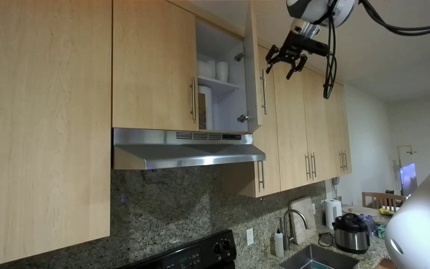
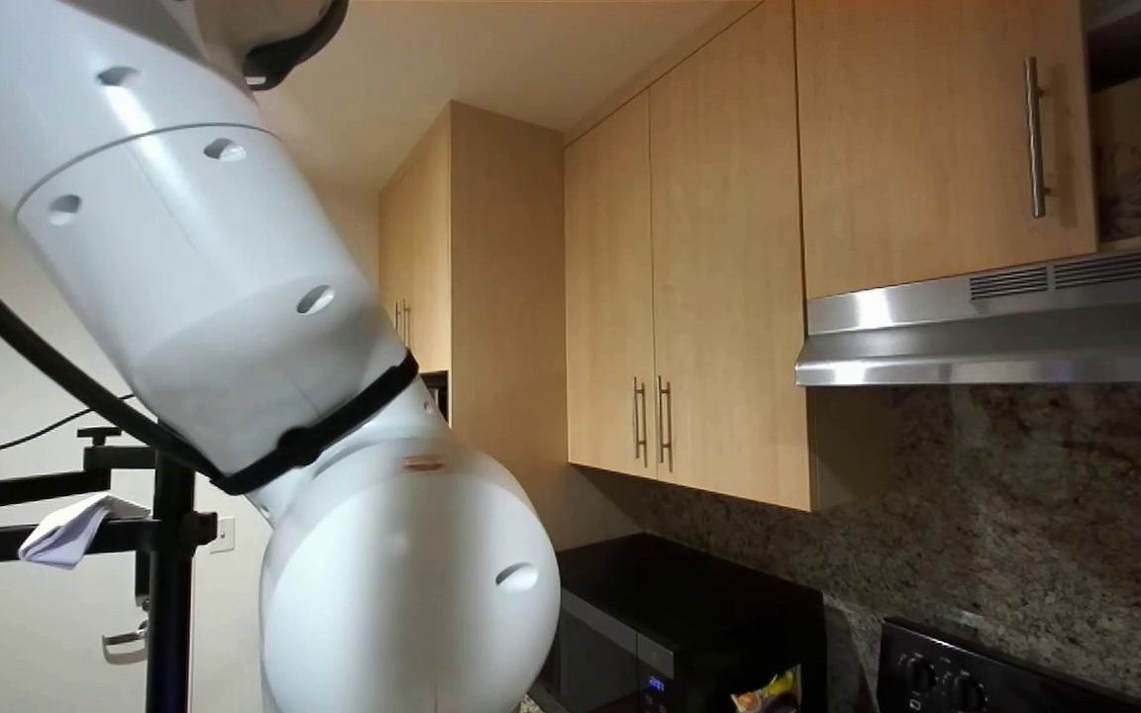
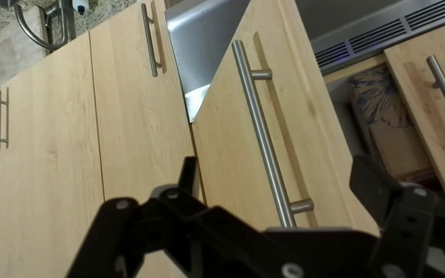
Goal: Close the cupboard drawer.
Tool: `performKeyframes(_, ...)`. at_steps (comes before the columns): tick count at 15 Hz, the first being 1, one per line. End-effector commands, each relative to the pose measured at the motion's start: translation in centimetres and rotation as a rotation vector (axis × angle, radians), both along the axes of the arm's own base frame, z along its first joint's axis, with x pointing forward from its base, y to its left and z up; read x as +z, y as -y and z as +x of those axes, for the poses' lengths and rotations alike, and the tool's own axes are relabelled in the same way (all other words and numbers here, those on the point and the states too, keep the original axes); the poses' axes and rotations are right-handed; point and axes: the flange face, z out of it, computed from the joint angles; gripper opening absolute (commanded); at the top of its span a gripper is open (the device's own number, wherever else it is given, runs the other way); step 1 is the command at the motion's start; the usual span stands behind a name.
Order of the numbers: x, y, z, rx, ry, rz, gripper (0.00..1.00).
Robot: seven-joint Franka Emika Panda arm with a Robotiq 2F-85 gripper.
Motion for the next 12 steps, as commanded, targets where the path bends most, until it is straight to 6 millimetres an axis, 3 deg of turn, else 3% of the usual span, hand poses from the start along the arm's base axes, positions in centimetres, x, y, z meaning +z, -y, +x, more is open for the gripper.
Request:
performKeyframes(1, -0.2, -1.3, 0.3, 0.115, -0.05, -0.011, 1.0)
performKeyframes(6, -0.9, -4.0, 1.4, 0.342, -0.201, -0.003, 1.0)
performKeyframes(12, -1.0, -4.1, 1.3, 0.283, -0.192, 0.003, 1.0)
